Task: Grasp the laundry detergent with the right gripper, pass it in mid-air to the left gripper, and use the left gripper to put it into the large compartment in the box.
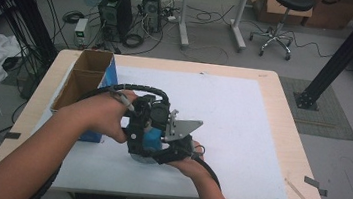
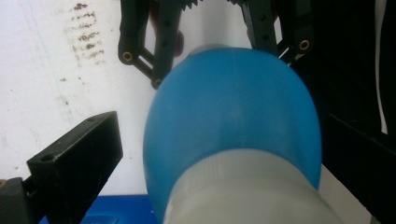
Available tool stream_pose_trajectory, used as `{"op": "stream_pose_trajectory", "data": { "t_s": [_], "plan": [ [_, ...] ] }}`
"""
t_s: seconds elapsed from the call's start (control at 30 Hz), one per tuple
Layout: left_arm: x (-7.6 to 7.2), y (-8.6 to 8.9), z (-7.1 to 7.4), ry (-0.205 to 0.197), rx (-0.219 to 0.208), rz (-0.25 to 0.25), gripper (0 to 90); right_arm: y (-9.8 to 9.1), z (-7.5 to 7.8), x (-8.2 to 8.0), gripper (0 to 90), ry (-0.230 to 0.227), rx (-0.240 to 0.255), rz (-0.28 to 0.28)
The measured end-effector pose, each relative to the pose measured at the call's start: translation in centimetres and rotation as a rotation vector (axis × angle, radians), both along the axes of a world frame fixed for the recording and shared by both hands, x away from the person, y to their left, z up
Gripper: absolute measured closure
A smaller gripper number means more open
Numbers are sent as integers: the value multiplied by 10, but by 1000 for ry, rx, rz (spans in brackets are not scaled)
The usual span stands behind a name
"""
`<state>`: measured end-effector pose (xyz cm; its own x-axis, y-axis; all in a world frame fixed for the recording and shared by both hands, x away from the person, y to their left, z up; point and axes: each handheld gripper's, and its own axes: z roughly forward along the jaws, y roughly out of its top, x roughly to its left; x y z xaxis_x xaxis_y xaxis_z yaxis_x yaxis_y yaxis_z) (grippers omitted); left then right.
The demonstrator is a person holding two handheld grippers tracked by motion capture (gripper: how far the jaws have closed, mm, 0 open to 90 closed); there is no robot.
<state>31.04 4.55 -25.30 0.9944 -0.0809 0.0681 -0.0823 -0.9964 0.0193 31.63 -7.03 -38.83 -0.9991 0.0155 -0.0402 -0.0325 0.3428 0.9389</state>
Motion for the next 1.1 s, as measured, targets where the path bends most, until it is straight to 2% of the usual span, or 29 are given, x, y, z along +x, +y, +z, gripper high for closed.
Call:
{"op": "stream_pose_trajectory", "data": {
  "t_s": [0.03, 0.07, 0.13, 0.17, 0.23, 0.47, 0.5, 0.87, 1.1],
  "plan": [
    [0, 0, 0, -2, 1, 3, 13, 1, 0, 1, 464, -27, 8, 1],
    [-1, 0, -1, -7, 6, 2, 18, 2, 0, 1, 464, -29, 9, 2],
    [-1, 0, -1, -12, 5, 1, 27, 1, 0, 0, 464, -5, -4, -1],
    [-1, 0, -1, -13, 6, 1, 37, 2, 0, 2, 464, -31, 9, 2],
    [-1, 1, 0, -23, 7, 1, 54, 2, 0, 1, 464, -25, 8, 2],
    [-1, 2, 3, -15, 14, 1, 117, 1, 0, 0, 464, -13, 4, -7],
    [-1, 2, 3, -11, 11, -3, 160, 1, 0, 0, 464, -14, 4, -8],
    [-2, 2, 0, -12, 24, 4, 199, 1, 0, -1, 464, -10, 0, -9],
    [-2, 3, 2, -3, 16, 6, 269, 2, 0, 0, 464, -13, 2, -13]
  ]
}}
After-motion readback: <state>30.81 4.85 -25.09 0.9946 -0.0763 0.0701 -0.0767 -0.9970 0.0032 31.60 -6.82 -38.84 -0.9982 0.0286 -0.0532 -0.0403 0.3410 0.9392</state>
